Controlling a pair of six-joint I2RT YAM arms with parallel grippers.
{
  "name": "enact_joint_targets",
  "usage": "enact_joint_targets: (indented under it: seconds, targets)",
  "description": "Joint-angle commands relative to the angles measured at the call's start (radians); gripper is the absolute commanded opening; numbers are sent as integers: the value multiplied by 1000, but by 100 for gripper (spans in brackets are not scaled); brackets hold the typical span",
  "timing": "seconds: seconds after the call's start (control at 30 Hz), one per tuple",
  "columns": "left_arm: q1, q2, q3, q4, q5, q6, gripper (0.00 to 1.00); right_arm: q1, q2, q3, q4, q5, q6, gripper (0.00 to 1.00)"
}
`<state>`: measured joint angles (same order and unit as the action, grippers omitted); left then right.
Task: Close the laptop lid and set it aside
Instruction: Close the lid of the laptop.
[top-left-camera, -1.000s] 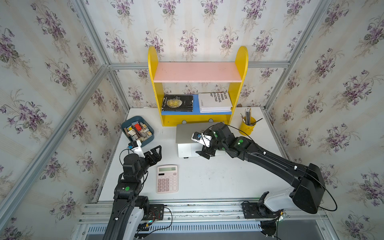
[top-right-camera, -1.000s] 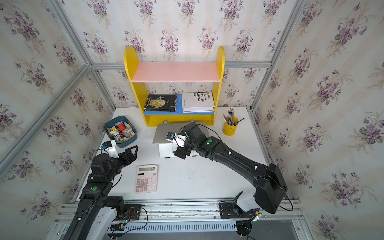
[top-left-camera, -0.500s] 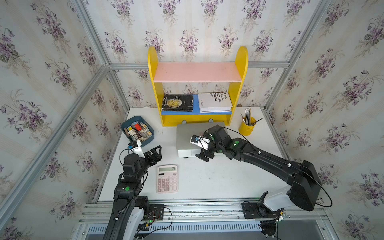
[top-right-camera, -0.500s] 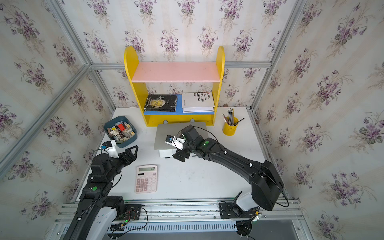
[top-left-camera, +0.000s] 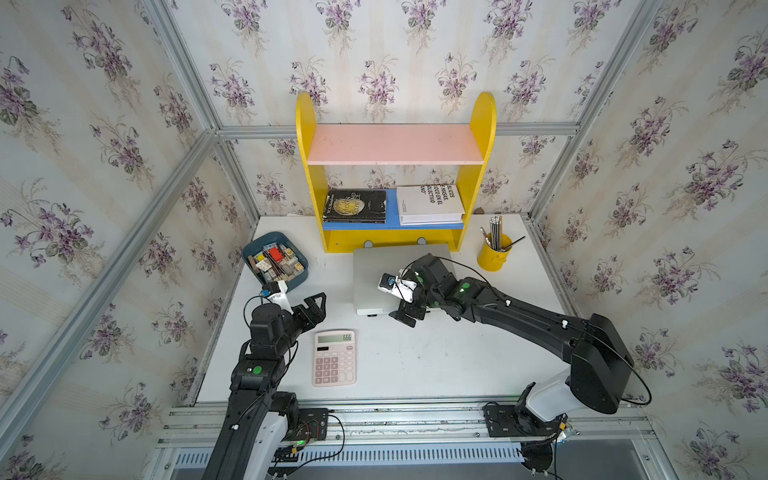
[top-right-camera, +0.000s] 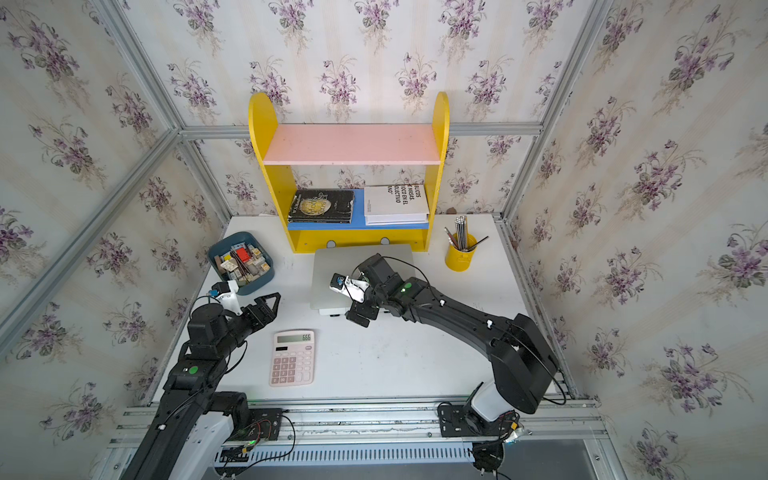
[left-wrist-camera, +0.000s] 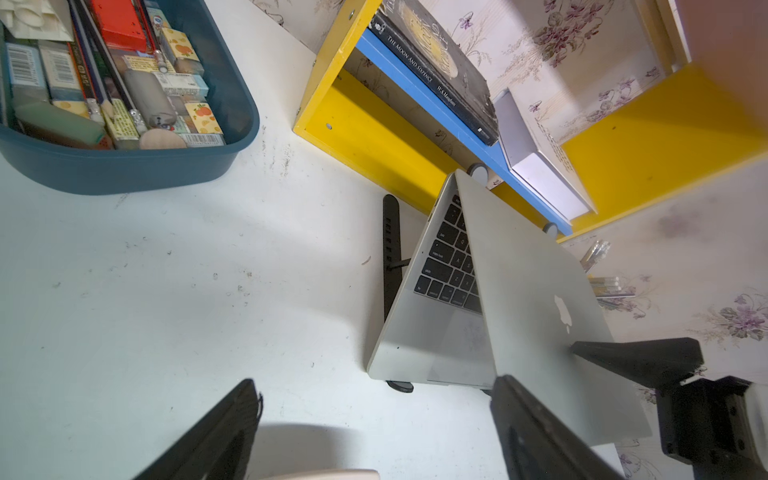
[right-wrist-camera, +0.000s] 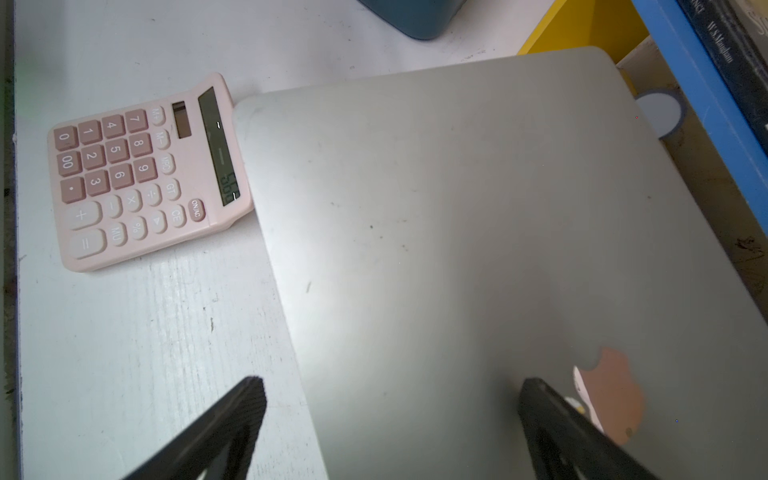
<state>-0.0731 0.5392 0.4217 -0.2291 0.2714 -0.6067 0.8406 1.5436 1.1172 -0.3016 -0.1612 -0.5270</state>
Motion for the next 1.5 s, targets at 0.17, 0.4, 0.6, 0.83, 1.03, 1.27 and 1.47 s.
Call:
enact_joint_targets:
  seconds: [0.17, 0.4, 0.6, 0.83, 1.03, 1.27, 1.47]
  targets:
    - [0, -20, 3, 22, 3, 1, 90, 2, 38, -13, -3, -9, 8, 100]
    - [0, -19, 5, 22, 6, 2, 90, 0, 71, -22, 22, 8, 9, 100]
    - [0, -20, 5, 20, 6, 2, 90, -4, 96, -30, 45, 22, 12, 100]
    - [1, -19, 5, 20, 7, 3, 90, -16, 126, -28, 62, 25, 18, 100]
    - [0, -19, 5, 19, 8, 3, 90, -26, 147, -27, 77, 20, 22, 100]
    - [0, -19, 5, 19, 8, 2, 90, -33, 174, -24, 98, 17, 24, 100]
    - [1, -18, 4, 18, 8, 5, 90, -41, 203, -8, 104, 15, 27, 100]
